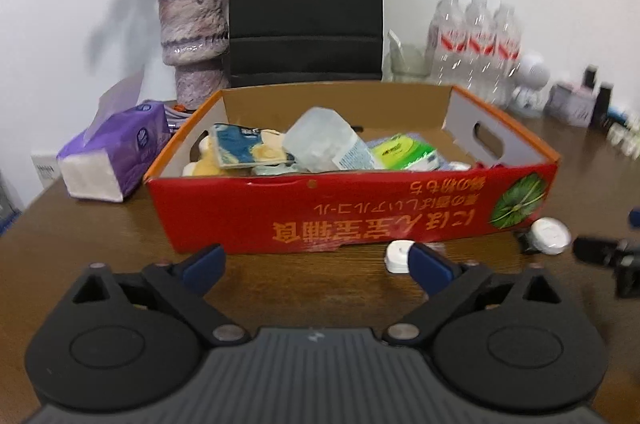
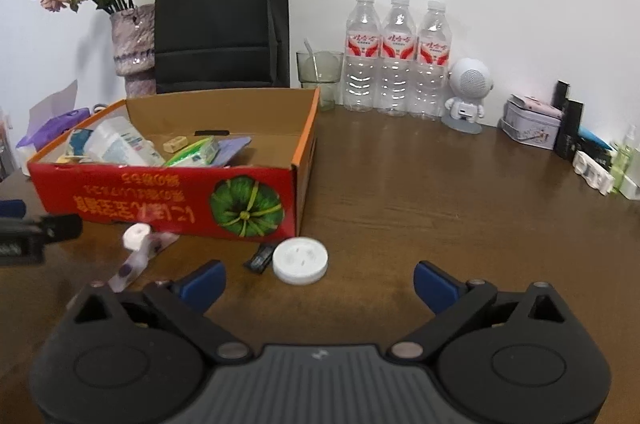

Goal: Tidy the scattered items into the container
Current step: 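Move the right tool to the white round lid while the left grasps a small white cap, then grasp the white round lid with the right tool while the left lifts the white cap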

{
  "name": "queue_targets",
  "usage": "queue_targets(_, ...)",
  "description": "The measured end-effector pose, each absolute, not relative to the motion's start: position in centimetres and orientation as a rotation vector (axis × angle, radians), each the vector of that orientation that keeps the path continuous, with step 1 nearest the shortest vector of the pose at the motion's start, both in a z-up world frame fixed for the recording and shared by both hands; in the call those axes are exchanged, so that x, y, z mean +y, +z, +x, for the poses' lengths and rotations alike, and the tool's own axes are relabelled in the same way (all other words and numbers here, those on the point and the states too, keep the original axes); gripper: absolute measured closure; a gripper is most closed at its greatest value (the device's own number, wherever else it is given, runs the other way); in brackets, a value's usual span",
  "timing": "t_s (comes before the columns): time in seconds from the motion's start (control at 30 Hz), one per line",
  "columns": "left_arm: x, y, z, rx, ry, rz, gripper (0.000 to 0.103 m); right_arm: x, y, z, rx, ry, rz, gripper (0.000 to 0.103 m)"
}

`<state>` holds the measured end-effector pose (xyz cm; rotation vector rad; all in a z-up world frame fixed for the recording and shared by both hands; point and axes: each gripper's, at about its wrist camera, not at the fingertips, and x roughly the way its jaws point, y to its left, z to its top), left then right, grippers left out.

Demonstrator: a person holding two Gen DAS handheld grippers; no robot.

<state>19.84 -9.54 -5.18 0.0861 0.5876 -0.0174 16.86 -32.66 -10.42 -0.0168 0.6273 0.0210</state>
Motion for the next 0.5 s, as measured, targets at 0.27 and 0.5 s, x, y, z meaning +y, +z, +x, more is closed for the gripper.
queue_targets(0.27,-11.7,-6.8,22.4,0.641,-0.051,0.090,0.027,-32.8,-11.6,20.8,0.663,0.028,0.068,0.013)
queue_targets(0.5,-11.9,-7.1,23.2,0.663,-0.125,0.062,0.035,-32.7,-13.1,21.5,0.662,0.019,0.038,0.014)
